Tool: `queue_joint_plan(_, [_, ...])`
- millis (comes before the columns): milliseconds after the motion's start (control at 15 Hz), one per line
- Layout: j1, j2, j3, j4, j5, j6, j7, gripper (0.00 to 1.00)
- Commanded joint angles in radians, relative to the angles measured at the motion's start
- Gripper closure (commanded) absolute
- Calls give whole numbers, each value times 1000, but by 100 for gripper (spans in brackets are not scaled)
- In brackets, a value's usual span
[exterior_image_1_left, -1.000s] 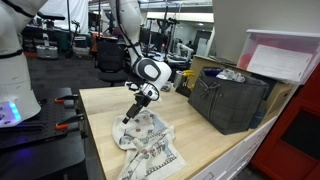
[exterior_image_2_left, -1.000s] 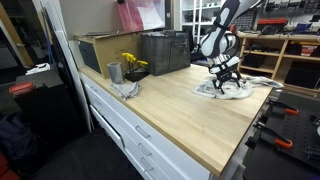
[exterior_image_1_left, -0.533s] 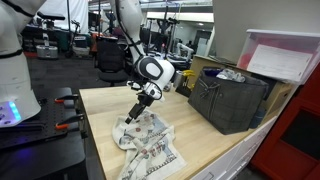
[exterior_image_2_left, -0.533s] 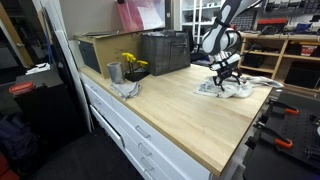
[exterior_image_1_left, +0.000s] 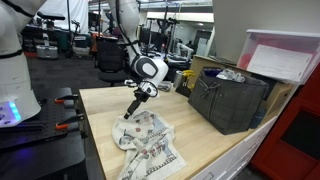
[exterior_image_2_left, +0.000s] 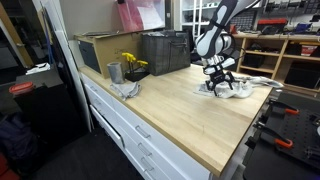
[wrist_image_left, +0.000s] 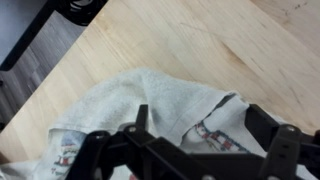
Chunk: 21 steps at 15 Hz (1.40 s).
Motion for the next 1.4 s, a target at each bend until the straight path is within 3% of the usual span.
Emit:
queue_joint_plan(0, [19, 18, 8, -23, 2, 50, -57, 27])
queue_joint_plan(333, [28, 34, 6, -13, 9, 86, -82, 64])
queue_joint_plan(667, [3, -33, 29, -55, 58, 81, -125, 97])
queue_joint_plan(733, [0, -48, 38, -64, 76, 82, -143, 100])
queue_joint_plan(1333, [8, -103, 168, -5, 203, 42, -317, 97])
